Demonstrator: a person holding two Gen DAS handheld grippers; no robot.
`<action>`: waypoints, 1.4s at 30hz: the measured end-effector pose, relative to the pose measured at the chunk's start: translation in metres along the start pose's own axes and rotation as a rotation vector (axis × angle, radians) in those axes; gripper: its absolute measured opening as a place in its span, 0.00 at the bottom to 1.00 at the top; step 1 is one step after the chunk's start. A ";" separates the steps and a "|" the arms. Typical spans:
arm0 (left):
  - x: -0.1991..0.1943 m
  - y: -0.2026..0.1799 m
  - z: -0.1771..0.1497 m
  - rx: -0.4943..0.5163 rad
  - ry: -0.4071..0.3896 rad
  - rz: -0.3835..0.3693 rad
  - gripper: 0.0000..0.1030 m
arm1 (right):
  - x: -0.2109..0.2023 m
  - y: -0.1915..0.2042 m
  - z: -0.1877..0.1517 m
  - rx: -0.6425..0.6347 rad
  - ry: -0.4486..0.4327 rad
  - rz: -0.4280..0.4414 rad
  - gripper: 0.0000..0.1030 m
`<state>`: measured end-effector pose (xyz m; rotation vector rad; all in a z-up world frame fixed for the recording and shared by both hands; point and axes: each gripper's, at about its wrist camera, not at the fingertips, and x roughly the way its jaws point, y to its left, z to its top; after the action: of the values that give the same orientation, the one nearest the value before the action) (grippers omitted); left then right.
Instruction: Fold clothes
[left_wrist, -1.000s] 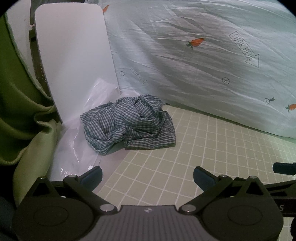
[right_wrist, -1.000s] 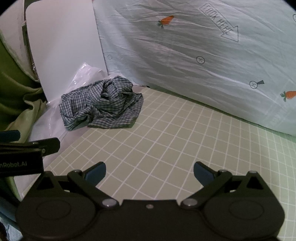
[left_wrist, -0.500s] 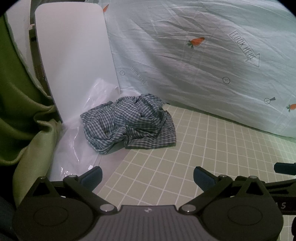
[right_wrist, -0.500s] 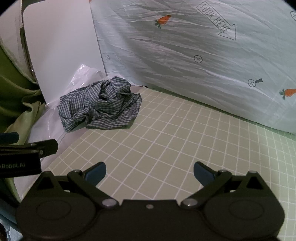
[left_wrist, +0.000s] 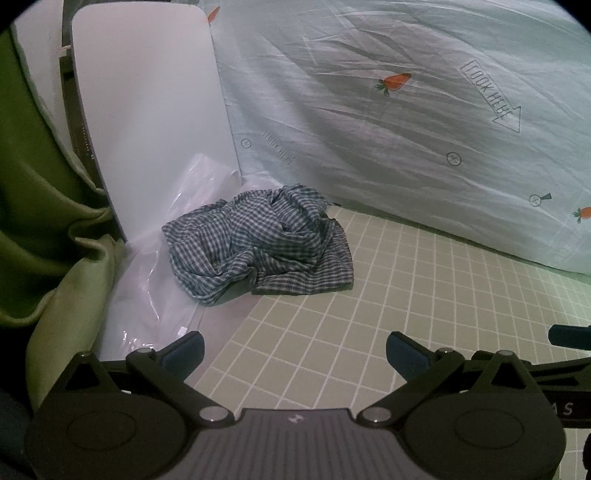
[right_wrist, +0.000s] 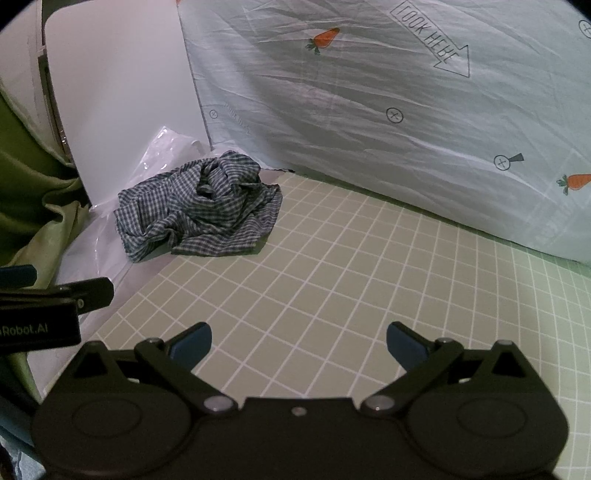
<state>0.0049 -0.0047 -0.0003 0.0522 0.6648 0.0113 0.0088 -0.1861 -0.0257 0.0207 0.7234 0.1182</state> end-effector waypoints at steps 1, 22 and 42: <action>0.000 0.000 0.000 0.000 0.000 0.000 1.00 | 0.000 0.000 0.000 0.000 0.000 0.001 0.99; 0.024 0.006 0.003 -0.016 0.043 0.000 1.00 | 0.016 0.002 0.008 -0.002 0.016 0.000 0.99; 0.203 0.107 0.075 -0.256 0.246 0.152 0.99 | 0.184 0.020 0.100 0.033 0.136 0.039 0.88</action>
<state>0.2120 0.1042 -0.0612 -0.1471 0.8994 0.2525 0.2090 -0.1428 -0.0708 0.0592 0.8605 0.1462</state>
